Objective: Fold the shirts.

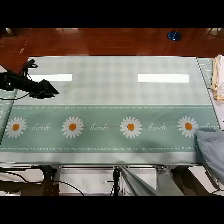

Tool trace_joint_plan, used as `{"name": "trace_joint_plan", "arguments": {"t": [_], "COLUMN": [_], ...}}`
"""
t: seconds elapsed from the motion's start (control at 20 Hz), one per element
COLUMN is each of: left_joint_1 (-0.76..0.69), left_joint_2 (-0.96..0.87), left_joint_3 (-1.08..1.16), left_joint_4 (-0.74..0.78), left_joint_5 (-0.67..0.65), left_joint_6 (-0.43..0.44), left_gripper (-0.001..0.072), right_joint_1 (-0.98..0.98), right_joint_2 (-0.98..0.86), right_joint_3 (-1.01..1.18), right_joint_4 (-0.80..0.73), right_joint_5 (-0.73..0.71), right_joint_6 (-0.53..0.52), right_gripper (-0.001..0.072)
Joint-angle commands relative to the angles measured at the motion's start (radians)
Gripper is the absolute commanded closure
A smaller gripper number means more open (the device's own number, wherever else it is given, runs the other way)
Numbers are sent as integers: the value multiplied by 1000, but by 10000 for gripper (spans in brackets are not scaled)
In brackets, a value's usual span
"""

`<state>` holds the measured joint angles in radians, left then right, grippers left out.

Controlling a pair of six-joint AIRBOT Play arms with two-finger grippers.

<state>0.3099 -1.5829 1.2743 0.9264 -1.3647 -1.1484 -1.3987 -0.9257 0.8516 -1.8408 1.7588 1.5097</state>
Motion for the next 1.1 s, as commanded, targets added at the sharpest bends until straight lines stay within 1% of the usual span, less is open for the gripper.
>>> {"name": "trace_joint_plan", "arguments": {"t": [0.0, 0.15, 0.2, 0.25, 0.3, 0.4, 0.5, 0.6, 0.65, 0.7, 0.75, 0.8, 0.9, 0.95, 1.0, 1.05], "left_joint_1": [9, 9, 9, 9, 9, 9, 9, 9, 8, 8, 7, 6, 6, 5, 0, -12], "left_joint_2": [1, 0, 0, 0, 0, 0, 0, 0, 0, 0, 0, 0, 1, 3, 8, 13], "left_joint_3": [2, 2, 2, 2, 2, 2, 2, 2, 2, 2, 2, 2, 2, 3, 3, 10], "left_joint_4": [0, 0, 0, 0, 0, 0, 0, 0, 0, 0, -1, -8, -47, -76, -102, -112], "left_joint_5": [-34, -35, -35, -35, -35, -34, -34, -33, -31, -31, -31, -32, -32, -32, -32, -32], "left_joint_6": [11, 11, 11, 11, 11, 10, 10, 10, 10, 11, 10, 10, 9, 10, 10, 10], "left_gripper": [257, 256, 257, 256, 256, 256, 256, 256, 256, 256, 256, 256, 257, 258, 270, 270], "right_joint_1": [-15, -15, -15, -15, -15, -15, -15, -15, -15, -11, 8, 45, 192, 309, 432, 575], "right_joint_2": [-1, -48, -73, -93, -109, -119, -119, -119, -119, -119, -119, -119, -119, -126, -151, -196], "right_joint_3": [-35, -35, -35, -35, -35, -35, -35, -35, -35, -34, -18, 10, 82, 137, 210, 307], "right_joint_4": [-136, -130, -120, -93, -79, -106, -213, -327, -310, -234, -73, 141, 675, 924, 1087, 1162], "right_joint_5": [-75, -113, -114, -118, -130, -179, -238, -371, -459, -546, -653, -792, -1090, -1210, -1237, -1181], "right_joint_6": [0, 6, -6, -26, -31, 2, 22, 92, 109, 110, 94, 32, -216, -317, -371, -400], "right_gripper": [680, 675, 518, 326, 291, 291, 292, 304, 373, 464, 606, 677, 678, 679, 679, 679]}}
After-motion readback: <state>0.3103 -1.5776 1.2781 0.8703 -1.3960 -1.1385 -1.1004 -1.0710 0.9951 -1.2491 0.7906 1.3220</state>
